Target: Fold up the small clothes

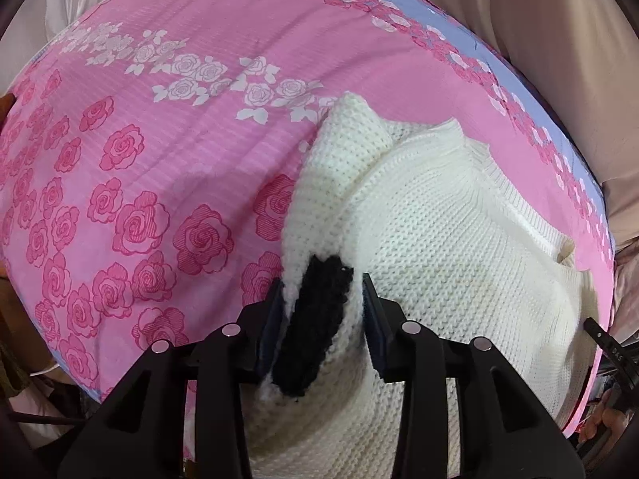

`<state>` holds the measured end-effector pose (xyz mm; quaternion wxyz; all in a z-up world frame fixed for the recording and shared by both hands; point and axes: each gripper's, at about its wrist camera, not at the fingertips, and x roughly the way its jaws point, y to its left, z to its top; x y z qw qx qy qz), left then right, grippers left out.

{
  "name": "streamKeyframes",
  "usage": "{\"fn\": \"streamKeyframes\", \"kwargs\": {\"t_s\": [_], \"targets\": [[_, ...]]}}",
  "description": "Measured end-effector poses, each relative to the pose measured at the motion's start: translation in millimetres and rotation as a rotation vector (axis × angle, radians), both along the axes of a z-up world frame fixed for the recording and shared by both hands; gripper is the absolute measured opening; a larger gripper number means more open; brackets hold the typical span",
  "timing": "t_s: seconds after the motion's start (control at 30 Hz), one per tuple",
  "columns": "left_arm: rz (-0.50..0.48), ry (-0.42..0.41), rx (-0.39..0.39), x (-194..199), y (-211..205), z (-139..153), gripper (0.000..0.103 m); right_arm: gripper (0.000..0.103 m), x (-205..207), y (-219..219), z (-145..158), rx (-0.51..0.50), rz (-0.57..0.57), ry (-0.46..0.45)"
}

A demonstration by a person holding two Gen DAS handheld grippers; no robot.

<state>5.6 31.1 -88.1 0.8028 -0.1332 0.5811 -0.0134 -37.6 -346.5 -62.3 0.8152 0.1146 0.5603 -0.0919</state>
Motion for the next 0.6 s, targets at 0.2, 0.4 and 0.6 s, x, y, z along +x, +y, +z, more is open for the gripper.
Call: {"fn": "streamKeyframes", "kwargs": {"t_s": [0.2, 0.4, 0.6], "targets": [[-0.003, 0.003, 0.018, 1, -2, 1, 0.038, 0.014, -1, 1, 6, -0.020, -0.001, -0.001], [-0.015, 0.001, 0.030, 1, -3, 1, 0.039, 0.015, -10, 6, 26, -0.044, -0.021, -0.011], [-0.025, 0.000, 0.027, 2, -3, 0, 0.040, 0.015, -15, 32, 38, -0.050, 0.042, -0.026]]}}
